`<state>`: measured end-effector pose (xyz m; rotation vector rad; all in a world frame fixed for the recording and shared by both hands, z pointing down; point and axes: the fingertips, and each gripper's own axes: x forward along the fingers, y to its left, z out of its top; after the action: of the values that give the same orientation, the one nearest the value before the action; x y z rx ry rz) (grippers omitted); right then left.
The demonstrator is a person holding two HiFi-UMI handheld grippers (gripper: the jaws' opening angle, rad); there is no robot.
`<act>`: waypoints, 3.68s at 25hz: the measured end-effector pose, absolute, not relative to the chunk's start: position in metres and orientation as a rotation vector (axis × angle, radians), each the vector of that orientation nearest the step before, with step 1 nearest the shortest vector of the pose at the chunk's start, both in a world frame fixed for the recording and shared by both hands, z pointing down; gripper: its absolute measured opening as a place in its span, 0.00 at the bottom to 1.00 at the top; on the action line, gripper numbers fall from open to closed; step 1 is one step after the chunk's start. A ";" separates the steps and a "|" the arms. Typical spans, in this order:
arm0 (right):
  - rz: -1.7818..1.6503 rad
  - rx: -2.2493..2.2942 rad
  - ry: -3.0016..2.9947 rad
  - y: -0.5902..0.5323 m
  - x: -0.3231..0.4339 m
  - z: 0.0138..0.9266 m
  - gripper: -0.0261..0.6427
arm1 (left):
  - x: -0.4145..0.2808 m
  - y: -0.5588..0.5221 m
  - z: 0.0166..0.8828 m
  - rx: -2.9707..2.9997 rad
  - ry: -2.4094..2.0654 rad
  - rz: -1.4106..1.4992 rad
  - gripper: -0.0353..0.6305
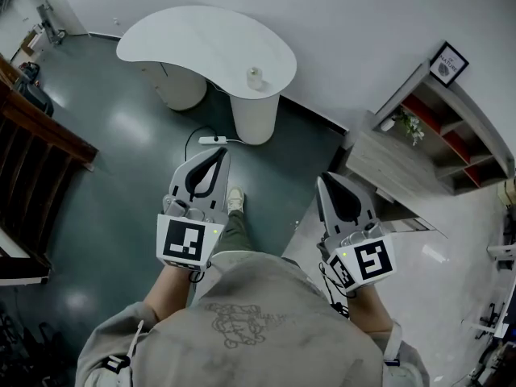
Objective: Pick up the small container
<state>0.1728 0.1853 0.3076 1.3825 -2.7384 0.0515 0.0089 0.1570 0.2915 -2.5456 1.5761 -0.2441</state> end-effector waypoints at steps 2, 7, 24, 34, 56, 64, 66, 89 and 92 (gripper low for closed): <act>0.059 1.383 -2.729 0.172 0.170 0.310 0.09 | 0.006 0.143 0.293 -2.551 1.569 -0.245 0.08; 0.074 1.393 -2.708 0.137 0.161 0.312 0.10 | -0.001 0.106 0.298 -2.576 1.563 -0.275 0.08; 0.135 1.403 -2.652 -0.025 0.088 0.304 0.10 | -0.066 -0.058 0.297 -2.631 1.500 -0.319 0.08; 0.104 1.429 -2.644 -0.123 0.047 0.291 0.10 | -0.100 -0.153 0.289 -2.668 1.461 -0.315 0.08; 0.071 1.393 -2.720 -0.209 0.066 0.283 0.10 | -0.085 -0.222 0.290 -2.638 1.597 -0.301 0.08; 0.046 1.331 -2.760 -0.234 0.049 0.288 0.10 | -0.087 -0.235 0.292 -2.603 1.655 -0.314 0.08; 0.014 1.332 -2.770 -0.244 0.044 0.285 0.10 | -0.087 -0.242 0.290 -2.591 1.661 -0.315 0.08; 0.088 1.286 -2.698 -0.324 0.003 0.395 0.44 | -0.080 -0.303 0.347 -2.574 1.634 -0.314 0.08; 0.122 1.270 -2.683 -0.331 0.000 0.422 0.46 | -0.079 -0.309 0.367 -2.595 1.633 -0.340 0.08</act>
<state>0.0003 -0.3311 0.4221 1.2703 -2.6832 0.1222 -0.0790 -0.3085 0.3673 -2.5950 1.6331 -0.3401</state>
